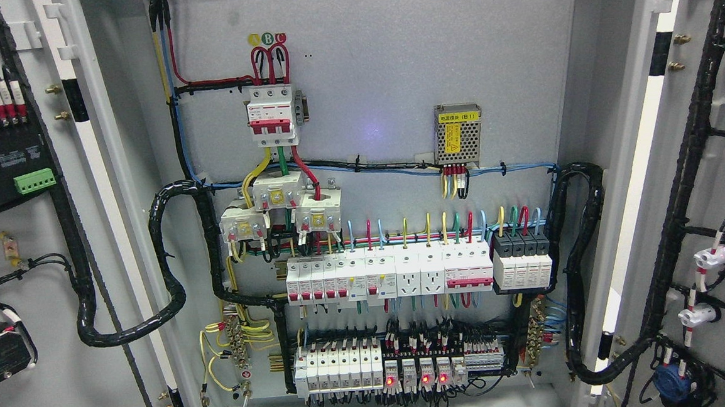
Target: Open door with both hands
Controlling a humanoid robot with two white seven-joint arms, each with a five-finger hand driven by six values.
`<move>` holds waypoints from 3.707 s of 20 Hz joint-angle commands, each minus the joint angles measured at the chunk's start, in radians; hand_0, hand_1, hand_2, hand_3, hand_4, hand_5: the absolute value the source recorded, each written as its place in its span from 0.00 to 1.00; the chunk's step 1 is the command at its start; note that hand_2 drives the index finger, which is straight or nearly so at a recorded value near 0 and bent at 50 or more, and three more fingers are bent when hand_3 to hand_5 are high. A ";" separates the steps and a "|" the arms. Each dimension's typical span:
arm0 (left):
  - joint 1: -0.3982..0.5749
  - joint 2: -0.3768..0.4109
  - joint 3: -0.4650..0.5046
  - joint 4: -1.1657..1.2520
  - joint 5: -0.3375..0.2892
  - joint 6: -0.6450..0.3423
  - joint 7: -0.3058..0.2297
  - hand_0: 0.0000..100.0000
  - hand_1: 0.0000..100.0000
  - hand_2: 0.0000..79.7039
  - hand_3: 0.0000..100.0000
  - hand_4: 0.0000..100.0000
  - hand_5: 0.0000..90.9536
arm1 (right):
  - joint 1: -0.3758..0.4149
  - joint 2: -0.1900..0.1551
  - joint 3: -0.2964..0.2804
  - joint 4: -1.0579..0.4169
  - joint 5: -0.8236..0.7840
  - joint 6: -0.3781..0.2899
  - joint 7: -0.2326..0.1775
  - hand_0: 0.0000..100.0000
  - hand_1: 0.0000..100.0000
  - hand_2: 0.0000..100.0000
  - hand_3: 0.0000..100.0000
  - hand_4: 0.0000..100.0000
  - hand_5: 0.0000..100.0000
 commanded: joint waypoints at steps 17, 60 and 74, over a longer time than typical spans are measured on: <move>0.171 -0.088 -0.241 -0.136 -0.253 -0.056 -0.005 0.00 0.00 0.00 0.00 0.00 0.00 | 0.071 -0.002 0.273 0.006 0.175 -0.006 0.007 0.19 0.00 0.00 0.00 0.00 0.00; 0.113 -0.358 -0.456 1.345 -0.390 -0.044 -0.157 0.00 0.00 0.00 0.00 0.00 0.00 | -0.212 0.306 0.596 1.839 0.663 -0.141 -0.055 0.19 0.00 0.00 0.00 0.00 0.00; 0.053 -0.361 -0.454 1.459 -0.396 0.265 -0.216 0.00 0.00 0.00 0.00 0.00 0.00 | -0.218 0.372 0.632 1.908 0.892 0.115 -0.324 0.19 0.00 0.00 0.00 0.00 0.00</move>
